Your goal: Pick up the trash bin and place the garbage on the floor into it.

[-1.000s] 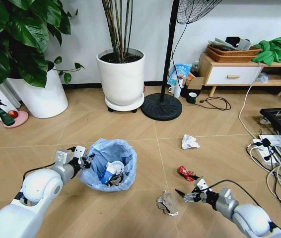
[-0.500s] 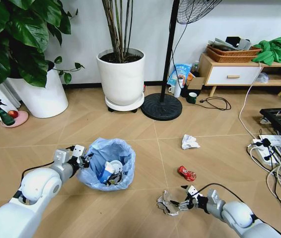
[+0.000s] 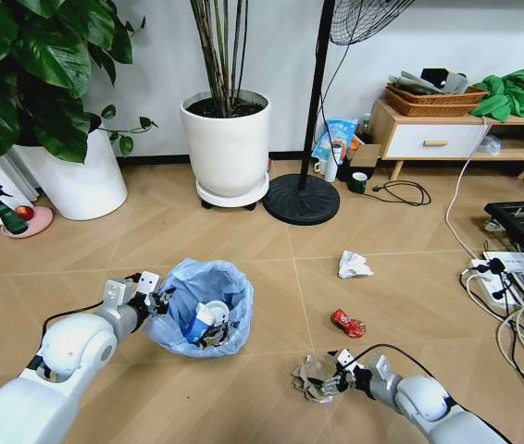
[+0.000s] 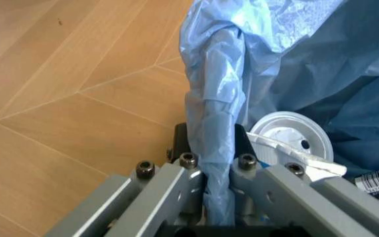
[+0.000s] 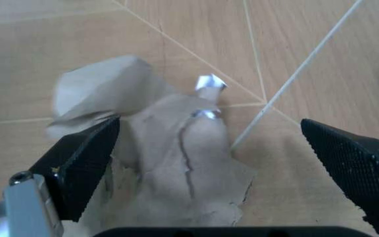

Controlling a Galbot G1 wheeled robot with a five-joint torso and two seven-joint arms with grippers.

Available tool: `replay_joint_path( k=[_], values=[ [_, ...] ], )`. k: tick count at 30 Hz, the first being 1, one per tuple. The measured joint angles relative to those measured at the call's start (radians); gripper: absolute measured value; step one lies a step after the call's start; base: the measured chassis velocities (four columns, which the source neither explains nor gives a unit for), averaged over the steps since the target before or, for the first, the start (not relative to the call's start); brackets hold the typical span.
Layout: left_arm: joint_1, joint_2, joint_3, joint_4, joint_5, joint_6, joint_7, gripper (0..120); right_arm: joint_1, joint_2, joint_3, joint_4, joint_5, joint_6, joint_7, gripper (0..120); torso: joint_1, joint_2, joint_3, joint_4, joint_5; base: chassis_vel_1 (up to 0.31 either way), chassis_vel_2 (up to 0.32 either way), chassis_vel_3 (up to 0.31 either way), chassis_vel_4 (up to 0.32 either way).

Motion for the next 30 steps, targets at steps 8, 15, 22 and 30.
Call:
replay_joint_path(
  k=[8, 15, 22, 30],
  values=[
    [-0.001, 0.0, 0.006, 0.0, 0.0, 0.0, -0.001, 0, 0.027, 0.031, -0.014, -0.054, -0.022, -0.005, 0.015, 100, 0.0, 0.0, 0.0, 0.0, 0.0, 0.0, 0.0, 0.0, 0.0],
    [-0.004, 0.002, 0.007, -0.002, -0.001, 0.0, -0.001, 0, 0.037, 0.045, -0.014, -0.079, -0.036, -0.007, 0.031, 100, 0.0, 0.0, 0.0, 0.0, 0.0, 0.0, 0.0, 0.0, 0.0],
    [-0.007, -0.003, 0.009, -0.002, -0.001, 0.0, -0.002, 0, 0.035, 0.049, -0.005, -0.092, -0.039, -0.002, 0.038, 75, 0.0, 0.0, 0.0, 0.0, 0.0, 0.0, 0.0, 0.0, 0.0],
    [-0.012, -0.001, 0.01, 0.001, -0.002, 0.0, -0.002, 0, 0.036, 0.063, -0.004, -0.101, -0.042, 0.003, 0.038, 47, 0.0, 0.0, 0.0, -0.0001, -0.0001, 0.0, 0.0, 0.0, 0.0]
  ],
)
